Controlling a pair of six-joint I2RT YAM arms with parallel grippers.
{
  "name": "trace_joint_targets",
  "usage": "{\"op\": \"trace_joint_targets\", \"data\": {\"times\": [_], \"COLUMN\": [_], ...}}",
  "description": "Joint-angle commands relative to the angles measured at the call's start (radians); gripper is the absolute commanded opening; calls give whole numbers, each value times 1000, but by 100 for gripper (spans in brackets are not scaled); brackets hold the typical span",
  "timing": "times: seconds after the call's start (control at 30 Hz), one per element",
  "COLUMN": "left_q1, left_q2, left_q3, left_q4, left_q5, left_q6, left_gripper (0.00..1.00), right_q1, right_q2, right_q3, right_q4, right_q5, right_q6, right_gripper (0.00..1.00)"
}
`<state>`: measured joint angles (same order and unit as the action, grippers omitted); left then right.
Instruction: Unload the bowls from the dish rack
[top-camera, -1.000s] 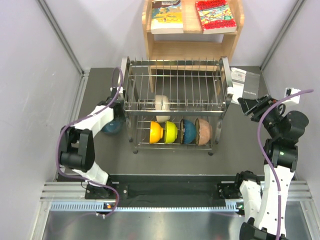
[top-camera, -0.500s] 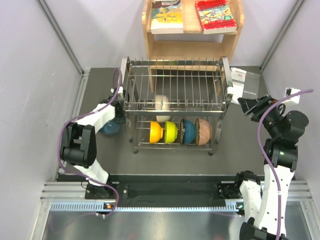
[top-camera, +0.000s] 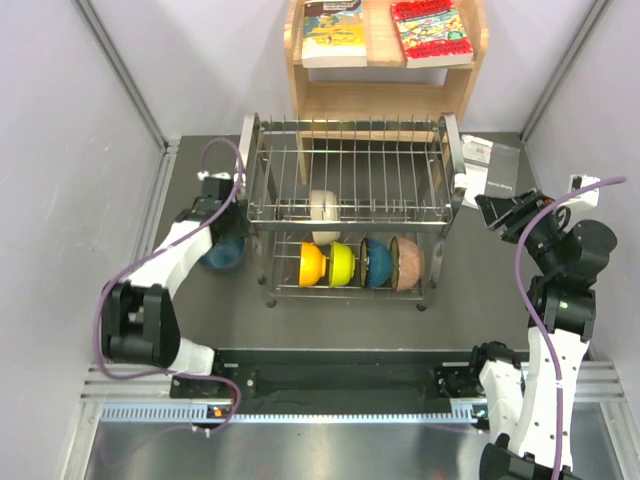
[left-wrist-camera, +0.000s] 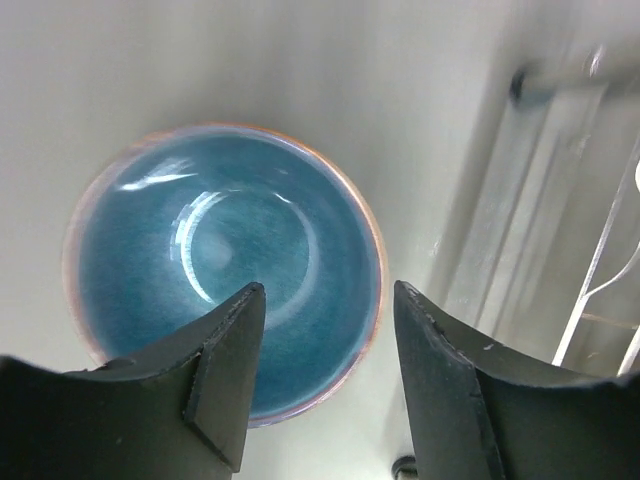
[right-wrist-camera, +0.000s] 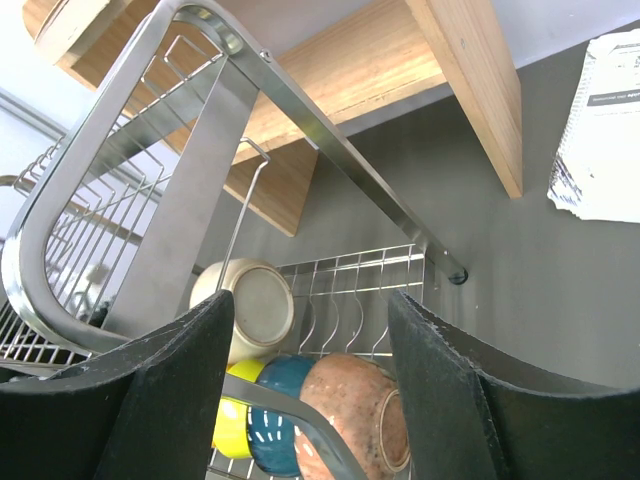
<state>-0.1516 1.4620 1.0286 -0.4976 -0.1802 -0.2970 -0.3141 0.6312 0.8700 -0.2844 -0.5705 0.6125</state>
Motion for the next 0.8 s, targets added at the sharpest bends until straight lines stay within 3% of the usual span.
{"op": "trace_joint_targets", "data": {"times": [0.0,0.1,0.23,0.33,0.43,0.57,0.77], "left_q1": [124,216,224,225,189,155,156], "left_q2": [-199,-356,-585,-739,-807,-917,-1131], "left_q3": [-84,-124,-113,-75,-1,8,-76], "left_q4": [168,194,137,49,-144,-246,-266], "left_q5": [117,115,7,54,82,82,123], "left_q6": [-71,-112,-140,-134,-160,-189,-218], "left_gripper": [60,61,61,61,61,61,60], "right_q1": [6,6,6,6,6,6,7], "right_q2": [-2,-4,-8,-7,-4,-2,-10], "right_q3": [15,8,-8,-14,-17,-25,-34], "right_q4": [22,19,31,34,40,45,25], "right_q5": [-3,1,3,1,-2,3,38], "right_q6": [-14,-16,-10,-7,-8,-5,-23], "right_gripper": [63,63,63,63,63,63,63]}}
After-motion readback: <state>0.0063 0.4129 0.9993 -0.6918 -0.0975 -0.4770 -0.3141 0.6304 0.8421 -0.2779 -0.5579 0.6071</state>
